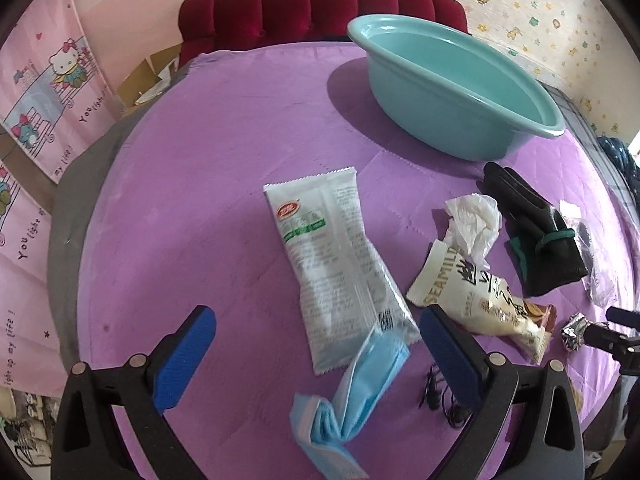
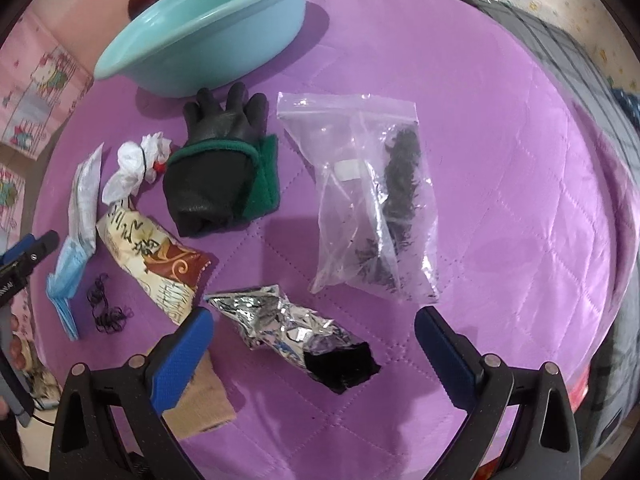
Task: Organize soft objects
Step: 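Grasp the foil wrapper with the right gripper while the left gripper grasps the white wrapper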
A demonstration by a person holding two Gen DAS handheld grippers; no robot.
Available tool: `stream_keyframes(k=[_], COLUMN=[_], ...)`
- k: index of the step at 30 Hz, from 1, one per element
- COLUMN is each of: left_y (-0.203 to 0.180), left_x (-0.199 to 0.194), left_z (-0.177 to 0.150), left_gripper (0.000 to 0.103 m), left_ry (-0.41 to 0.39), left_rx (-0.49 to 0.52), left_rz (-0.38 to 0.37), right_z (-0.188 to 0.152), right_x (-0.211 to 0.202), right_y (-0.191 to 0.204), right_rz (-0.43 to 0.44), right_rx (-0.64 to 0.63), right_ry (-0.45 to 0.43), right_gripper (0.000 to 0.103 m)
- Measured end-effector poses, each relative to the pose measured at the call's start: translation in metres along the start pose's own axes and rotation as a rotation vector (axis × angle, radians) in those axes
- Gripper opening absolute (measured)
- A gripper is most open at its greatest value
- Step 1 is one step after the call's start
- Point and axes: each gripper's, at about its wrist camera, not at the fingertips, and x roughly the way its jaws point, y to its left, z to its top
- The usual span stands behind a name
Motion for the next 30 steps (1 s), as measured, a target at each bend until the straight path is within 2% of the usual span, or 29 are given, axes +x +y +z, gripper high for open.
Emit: stream_keyframes(k=[2, 4, 5, 7, 8, 10, 16, 21, 22, 25, 27, 29, 30], left_y=[0.000, 0.000, 0.000, 0.001, 0.001, 0.000, -0.001, 0.000, -0.001, -0.002, -0.002, -0.001, 0.000], left_x=[0.005, 0.010, 0.014, 0.019, 0.022, 0.027, 0.037, 0.046, 0.049, 0.056, 0.057, 0.052, 0.048], left_z=[0.006, 0.012, 0.015, 0.020, 0.023, 0.027, 0.035, 0.042, 0.043, 0.044, 0.045, 0.046, 0.046], left_gripper=[0.103, 0.103, 0.103, 0.103, 0.103, 0.103, 0.103, 0.102, 0.098, 0.065, 0.062, 0.052, 0.050], left_ry=[0.005, 0.007, 0.014, 0.021, 0.025, 0.033, 0.044, 0.051, 0.059, 0.089, 0.083, 0.068, 0.056], left_rx=[0.006, 0.011, 0.014, 0.016, 0.018, 0.026, 0.015, 0.018, 0.021, 0.016, 0.020, 0.015, 0.008], left_rz=[-0.009, -0.013, -0.019, -0.026, -0.030, -0.031, -0.056, -0.061, -0.058, -0.065, -0.063, -0.082, -0.083], right_z=[0.001, -0.001, -0.002, -0.003, -0.004, -0.005, -0.011, -0.014, -0.014, -0.015, -0.015, -0.019, -0.019], right_x=[0.005, 0.011, 0.014, 0.016, 0.015, 0.012, 0.006, -0.024, -0.028, -0.034, -0.035, -0.040, -0.041], right_y=[0.000, 0.001, 0.003, 0.005, 0.005, 0.008, 0.020, 0.030, 0.030, 0.035, 0.037, 0.037, 0.036], right_rz=[0.012, 0.017, 0.015, 0.011, 0.017, 0.009, 0.000, -0.001, -0.001, -0.004, -0.002, 0.002, 0.004], right_rx=[0.029, 0.039, 0.036, 0.028, 0.029, 0.021, 0.023, 0.023, 0.022, 0.017, 0.011, -0.001, -0.006], right_ry=[0.014, 0.032, 0.039, 0.023, 0.018, 0.012, 0.013, -0.016, -0.019, -0.029, -0.033, -0.040, -0.043], right_gripper=[0.096, 0.079, 0.075, 0.045, 0.045, 0.035, 0.028, 0.028, 0.028, 0.028, 0.028, 0.028, 0.028])
